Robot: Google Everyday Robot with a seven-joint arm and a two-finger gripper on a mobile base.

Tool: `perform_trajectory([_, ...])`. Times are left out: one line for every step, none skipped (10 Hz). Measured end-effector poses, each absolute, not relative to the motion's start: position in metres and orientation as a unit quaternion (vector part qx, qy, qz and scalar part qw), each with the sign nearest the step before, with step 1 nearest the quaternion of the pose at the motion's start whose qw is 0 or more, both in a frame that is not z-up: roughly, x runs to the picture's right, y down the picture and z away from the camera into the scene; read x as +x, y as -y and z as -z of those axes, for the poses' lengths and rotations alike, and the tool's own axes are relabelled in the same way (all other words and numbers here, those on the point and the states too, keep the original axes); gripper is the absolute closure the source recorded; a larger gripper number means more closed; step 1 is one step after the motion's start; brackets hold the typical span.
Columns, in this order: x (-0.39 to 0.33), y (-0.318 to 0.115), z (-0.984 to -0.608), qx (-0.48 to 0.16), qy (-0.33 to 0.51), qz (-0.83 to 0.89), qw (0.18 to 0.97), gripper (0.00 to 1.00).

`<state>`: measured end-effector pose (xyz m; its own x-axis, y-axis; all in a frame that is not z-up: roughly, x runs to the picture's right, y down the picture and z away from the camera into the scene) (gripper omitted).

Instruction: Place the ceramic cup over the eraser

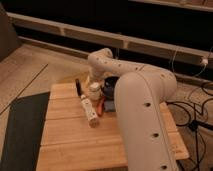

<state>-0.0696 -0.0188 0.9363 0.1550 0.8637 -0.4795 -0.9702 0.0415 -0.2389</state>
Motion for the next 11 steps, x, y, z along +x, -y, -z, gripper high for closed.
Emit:
perform_trajectory([-0.074,0.024,-0.935,-0.26,-0.091,-0.639,0.718,0.62])
perform_trajectory([-0.079,0.028,-0.934,-0.26,-0.08,-0.636,0.722,0.72])
perform_trajectory([-0.081,0.03,-0.933,-0.261,-0.073,-0.634,0.724,0.79])
perform_trajectory([-0.081,0.032,-0.931,-0.261,-0.067,-0.634,0.725,0.83])
perform_trajectory([-0.079,0.035,-0.929,-0.259,-0.065,-0.635,0.725,0.83])
perform_trajectory([-0.07,0.036,-0.926,-0.249,-0.079,-0.631,0.73,0.83])
perform_trajectory([-0.061,0.04,-0.921,-0.234,-0.096,-0.623,0.74,0.83])
perform_trajectory([-0.044,0.064,-0.904,-0.185,-0.126,-0.604,0.765,0.83])
perform_trajectory([-0.036,0.082,-0.891,-0.155,-0.136,-0.596,0.776,0.83])
perform_trajectory([-0.03,0.115,-0.869,-0.115,-0.135,-0.591,0.787,0.83])
perform_trajectory([-0.037,0.137,-0.851,-0.092,-0.124,-0.588,0.794,0.83])
